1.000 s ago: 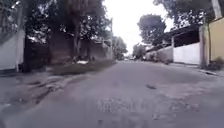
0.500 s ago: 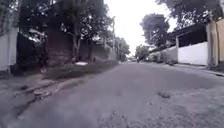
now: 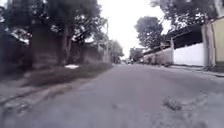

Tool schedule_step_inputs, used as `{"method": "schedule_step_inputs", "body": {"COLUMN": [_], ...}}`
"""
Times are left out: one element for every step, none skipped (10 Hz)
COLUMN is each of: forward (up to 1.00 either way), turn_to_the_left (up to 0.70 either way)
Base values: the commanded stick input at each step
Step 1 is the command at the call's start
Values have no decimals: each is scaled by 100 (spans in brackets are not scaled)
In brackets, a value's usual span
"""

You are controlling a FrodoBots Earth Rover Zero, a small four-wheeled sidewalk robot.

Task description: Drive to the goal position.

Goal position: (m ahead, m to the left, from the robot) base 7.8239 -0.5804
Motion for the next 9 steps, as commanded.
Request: {"method": "schedule_step_inputs", "body": {"forward": [100,100,100,100,100,100,100,100,100], "turn_to_the_left": [0,0,0,0,0,0,0,0,0]}}
